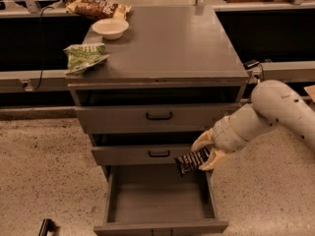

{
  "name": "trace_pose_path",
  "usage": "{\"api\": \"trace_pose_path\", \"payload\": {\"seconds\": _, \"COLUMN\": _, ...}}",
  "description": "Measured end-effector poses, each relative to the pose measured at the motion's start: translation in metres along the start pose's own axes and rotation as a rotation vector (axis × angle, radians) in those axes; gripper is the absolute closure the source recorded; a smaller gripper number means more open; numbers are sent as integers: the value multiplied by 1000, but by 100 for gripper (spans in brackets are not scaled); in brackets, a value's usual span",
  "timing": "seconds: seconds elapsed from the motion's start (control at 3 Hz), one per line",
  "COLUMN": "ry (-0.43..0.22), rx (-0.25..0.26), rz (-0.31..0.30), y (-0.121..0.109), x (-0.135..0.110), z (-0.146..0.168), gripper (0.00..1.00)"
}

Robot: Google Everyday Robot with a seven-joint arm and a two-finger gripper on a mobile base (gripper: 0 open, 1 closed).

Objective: Pick rxbar chocolate from bottom drawer and place on counter

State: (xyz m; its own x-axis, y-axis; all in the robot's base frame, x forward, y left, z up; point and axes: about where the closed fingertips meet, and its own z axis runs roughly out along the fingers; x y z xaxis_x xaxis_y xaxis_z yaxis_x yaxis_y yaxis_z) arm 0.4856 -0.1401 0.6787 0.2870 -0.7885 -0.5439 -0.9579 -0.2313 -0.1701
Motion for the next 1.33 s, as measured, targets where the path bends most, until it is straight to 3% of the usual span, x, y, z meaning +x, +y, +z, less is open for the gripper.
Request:
{"api": "trace_pose_path", "payload": {"seconds": 0.33, "ry": 32, "rx": 41, "rz": 4, "y": -14, "x": -23, "z": -41, "gripper": 100}}
{"api": "trace_pose_path", "payload": {"seconds": 0.67, "ry": 44, "rx": 144, "rz": 6, "y": -42, "x": -47, "z": -87, "gripper": 100}}
{"api": "trace_pose_path", "payload": {"seconds": 1.0, "ry": 38, "rx": 251, "rz": 14, "y": -81, "x": -62, "z": -117, "gripper": 100}}
{"api": "trace_pose_path", "payload": {"seconds": 1.33, "ry": 49, "rx": 371, "rz": -28, "y": -129, "x": -80, "z": -133, "gripper": 100}}
